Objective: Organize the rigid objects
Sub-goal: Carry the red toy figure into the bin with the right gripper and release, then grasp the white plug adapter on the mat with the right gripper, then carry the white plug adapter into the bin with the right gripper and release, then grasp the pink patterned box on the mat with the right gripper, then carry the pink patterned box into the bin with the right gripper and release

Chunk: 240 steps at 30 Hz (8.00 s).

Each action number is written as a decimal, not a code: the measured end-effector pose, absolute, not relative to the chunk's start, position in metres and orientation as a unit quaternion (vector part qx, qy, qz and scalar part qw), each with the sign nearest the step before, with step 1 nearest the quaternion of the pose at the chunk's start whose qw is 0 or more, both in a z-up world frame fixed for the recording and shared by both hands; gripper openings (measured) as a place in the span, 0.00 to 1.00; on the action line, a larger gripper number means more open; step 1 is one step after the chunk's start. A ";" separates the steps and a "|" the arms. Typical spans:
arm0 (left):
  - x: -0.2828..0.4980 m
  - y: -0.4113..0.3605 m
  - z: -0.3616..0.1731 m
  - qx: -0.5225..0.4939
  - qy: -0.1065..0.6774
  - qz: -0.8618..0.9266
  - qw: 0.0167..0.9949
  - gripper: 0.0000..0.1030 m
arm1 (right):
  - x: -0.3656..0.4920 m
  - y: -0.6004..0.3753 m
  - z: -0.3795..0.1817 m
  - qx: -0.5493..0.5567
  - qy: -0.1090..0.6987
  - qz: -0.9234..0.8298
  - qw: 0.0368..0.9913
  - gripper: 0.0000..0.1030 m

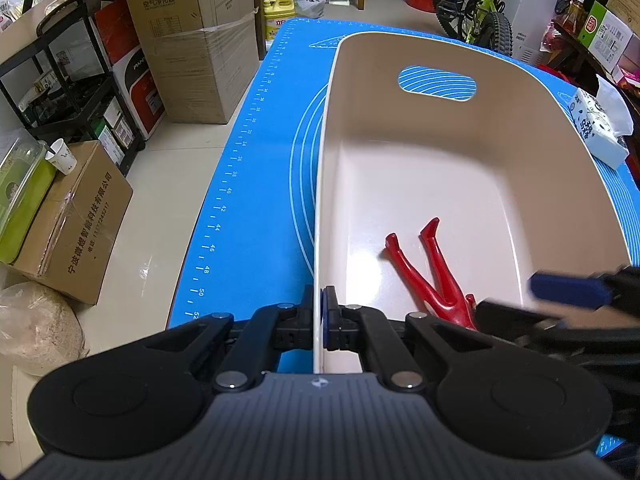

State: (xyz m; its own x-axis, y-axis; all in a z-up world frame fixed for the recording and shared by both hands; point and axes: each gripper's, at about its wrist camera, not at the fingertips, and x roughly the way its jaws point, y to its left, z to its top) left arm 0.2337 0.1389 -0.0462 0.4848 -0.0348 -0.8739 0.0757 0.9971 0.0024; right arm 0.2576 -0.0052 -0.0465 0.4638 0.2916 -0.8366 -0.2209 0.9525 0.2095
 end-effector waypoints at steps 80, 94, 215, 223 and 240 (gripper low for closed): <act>0.233 0.136 -0.045 0.018 0.506 -0.025 0.862 0.04 | 0.220 -0.117 0.008 -0.004 0.371 0.059 0.927 0.31; 0.233 0.135 -0.044 0.022 0.505 -0.024 0.863 0.04 | 0.246 -0.044 0.019 -0.001 0.359 0.122 0.925 0.31; 0.233 0.134 -0.039 0.028 0.506 -0.022 0.862 0.05 | 0.231 -0.140 -0.006 0.015 0.412 0.038 0.910 0.60; 0.232 0.133 -0.040 0.031 0.505 -0.021 0.862 0.05 | 0.239 -0.094 0.016 0.025 0.337 0.084 0.937 0.60; 0.233 0.131 -0.040 0.034 0.505 -0.022 0.862 0.05 | 0.259 0.008 -0.032 -0.077 0.413 0.155 0.894 0.60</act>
